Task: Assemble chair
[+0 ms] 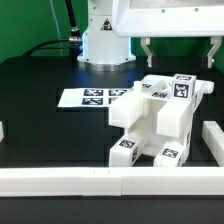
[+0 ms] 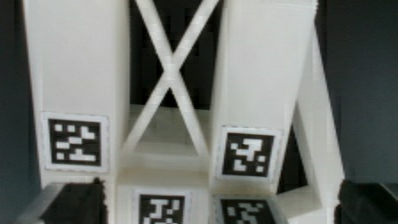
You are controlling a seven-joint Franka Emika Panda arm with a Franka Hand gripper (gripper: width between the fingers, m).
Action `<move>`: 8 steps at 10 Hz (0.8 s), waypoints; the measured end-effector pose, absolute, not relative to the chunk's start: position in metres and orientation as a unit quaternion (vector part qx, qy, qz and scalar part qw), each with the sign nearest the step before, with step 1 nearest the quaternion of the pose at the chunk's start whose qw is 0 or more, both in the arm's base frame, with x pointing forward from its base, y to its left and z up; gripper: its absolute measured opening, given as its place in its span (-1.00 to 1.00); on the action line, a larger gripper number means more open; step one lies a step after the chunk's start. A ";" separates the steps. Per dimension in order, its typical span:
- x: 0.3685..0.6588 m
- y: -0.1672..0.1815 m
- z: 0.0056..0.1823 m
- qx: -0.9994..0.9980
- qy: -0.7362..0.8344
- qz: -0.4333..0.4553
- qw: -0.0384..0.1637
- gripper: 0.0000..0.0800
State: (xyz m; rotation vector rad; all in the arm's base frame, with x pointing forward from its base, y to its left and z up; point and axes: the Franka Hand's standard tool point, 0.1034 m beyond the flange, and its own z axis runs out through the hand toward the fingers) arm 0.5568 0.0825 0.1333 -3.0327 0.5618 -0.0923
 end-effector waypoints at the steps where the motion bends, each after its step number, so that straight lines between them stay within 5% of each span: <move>1: 0.557 0.082 0.133 -0.982 0.182 -0.029 0.028 0.62; 2: 0.554 0.085 0.133 -0.982 0.185 -0.033 0.029 0.62; 5: 0.483 0.104 0.114 -0.984 0.173 -0.035 0.033 0.62; 8: 0.481 0.105 0.112 -0.984 0.171 -0.033 0.032 0.62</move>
Offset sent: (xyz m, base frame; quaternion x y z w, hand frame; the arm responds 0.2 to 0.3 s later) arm -0.0968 0.0262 -0.0095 0.0175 -0.0181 0.0138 0.9996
